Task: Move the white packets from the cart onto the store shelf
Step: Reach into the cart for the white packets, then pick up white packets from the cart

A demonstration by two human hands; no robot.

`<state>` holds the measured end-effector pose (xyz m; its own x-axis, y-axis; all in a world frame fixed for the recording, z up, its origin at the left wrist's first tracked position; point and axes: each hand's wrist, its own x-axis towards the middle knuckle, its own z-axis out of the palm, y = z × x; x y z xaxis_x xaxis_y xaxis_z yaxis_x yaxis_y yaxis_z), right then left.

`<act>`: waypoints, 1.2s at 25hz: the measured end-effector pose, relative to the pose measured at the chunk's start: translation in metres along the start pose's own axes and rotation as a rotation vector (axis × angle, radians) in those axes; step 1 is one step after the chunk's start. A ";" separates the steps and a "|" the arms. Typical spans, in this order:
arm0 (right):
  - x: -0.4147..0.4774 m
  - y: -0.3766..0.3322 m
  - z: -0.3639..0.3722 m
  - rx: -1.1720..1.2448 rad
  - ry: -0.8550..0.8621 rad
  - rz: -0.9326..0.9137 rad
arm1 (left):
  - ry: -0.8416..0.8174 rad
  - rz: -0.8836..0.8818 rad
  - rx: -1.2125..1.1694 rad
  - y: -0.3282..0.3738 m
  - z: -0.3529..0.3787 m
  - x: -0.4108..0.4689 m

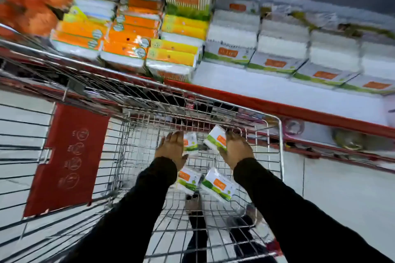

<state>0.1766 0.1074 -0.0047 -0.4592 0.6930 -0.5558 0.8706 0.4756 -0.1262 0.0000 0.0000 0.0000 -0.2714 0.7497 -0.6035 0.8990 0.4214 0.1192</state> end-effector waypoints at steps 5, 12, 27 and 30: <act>0.038 0.007 0.023 0.000 -0.061 0.068 | -0.177 -0.037 0.098 -0.019 0.026 0.056; 0.037 0.011 0.013 0.192 -0.061 0.051 | -0.101 0.040 -0.062 -0.014 0.016 0.050; -0.138 0.016 -0.173 0.196 0.288 0.007 | 0.349 0.076 -0.068 0.039 -0.151 -0.124; -0.163 0.029 -0.225 0.228 0.480 -0.007 | 0.556 0.155 -0.029 0.065 -0.201 -0.134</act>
<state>0.2364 0.1302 0.2670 -0.4474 0.8859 -0.1221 0.8591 0.3879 -0.3339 0.0257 0.0295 0.2471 -0.2836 0.9562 -0.0728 0.9353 0.2926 0.1992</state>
